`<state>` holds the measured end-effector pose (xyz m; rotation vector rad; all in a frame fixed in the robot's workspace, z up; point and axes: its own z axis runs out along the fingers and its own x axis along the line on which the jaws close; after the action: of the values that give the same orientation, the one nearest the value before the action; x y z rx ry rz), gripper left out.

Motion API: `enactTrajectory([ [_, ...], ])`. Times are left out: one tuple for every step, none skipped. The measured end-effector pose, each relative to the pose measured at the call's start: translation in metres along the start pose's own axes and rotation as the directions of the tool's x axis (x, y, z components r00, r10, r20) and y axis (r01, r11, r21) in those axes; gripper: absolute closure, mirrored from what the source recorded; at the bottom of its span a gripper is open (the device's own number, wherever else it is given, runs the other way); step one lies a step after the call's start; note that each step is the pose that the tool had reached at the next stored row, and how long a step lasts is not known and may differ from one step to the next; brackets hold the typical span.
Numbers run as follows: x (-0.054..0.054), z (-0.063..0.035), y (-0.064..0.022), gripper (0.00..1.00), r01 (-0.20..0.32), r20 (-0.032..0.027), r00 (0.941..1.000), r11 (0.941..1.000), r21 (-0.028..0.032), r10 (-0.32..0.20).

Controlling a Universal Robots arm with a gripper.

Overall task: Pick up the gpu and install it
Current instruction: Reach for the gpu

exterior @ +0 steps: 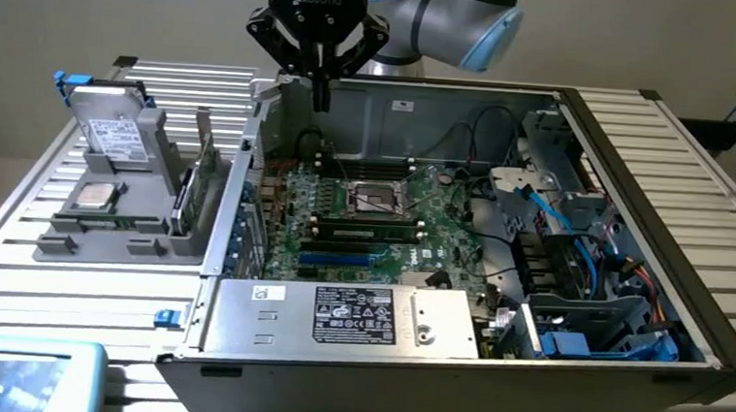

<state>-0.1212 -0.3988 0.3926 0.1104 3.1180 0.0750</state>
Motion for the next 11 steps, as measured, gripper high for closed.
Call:
enactTrajectory([
  [0.000,0.0000,0.0000,0.88,0.000,0.0000,1.0000,1.0000,0.0000,0.000],
  [0.000,0.0000,0.0000,0.88,0.000,0.0000,1.0000,1.0000,0.0000,0.000],
  [0.000,0.0000,0.0000,0.88,0.000,0.0000,1.0000,1.0000,0.0000,0.000],
  [0.000,0.0000,0.0001,0.88,0.000,0.0001,1.0000,1.0000,0.0000,0.000],
  [0.001,0.0000,0.0003,0.88,0.000,0.0001,1.0000,1.0000,0.0000,0.000],
  [0.003,0.0000,0.0006,0.88,0.000,0.0000,1.0000,1.0000,0.0000,0.000],
  [0.005,-0.0001,0.0008,0.88,0.000,0.0000,1.0000,1.0000,0.0001,0.000],
  [0.007,-0.0002,0.0010,0.88,0.000,-0.0001,1.0000,1.0000,0.0002,0.000],
  [0.009,-0.0002,0.0011,0.88,0.000,-0.0001,1.0000,1.0000,0.0002,0.000],
  [0.011,-0.0001,0.0011,0.88,0.000,0.0000,1.0000,1.0000,0.0001,0.000],
  [0.015,-0.0002,0.0012,0.88,0.000,0.0000,1.0000,1.0000,0.0001,0.000],
])
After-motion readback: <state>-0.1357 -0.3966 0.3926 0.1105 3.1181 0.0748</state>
